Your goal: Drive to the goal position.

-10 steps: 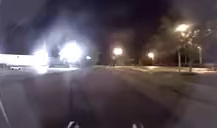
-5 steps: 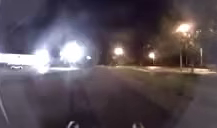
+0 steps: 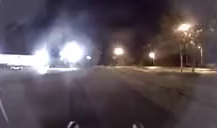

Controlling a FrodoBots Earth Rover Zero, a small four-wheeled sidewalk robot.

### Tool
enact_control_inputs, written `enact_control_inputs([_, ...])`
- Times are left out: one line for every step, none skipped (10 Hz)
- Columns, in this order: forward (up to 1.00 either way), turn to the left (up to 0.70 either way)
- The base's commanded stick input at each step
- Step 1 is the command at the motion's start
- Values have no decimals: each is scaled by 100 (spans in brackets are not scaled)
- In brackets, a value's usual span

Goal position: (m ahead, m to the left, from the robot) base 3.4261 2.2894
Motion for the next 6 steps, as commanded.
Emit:
enact_control_inputs([50,0])
enact_control_inputs([50,0])
enact_control_inputs([50,0])
enact_control_inputs([50,0])
enact_control_inputs([50,0])
enact_control_inputs([50,0])
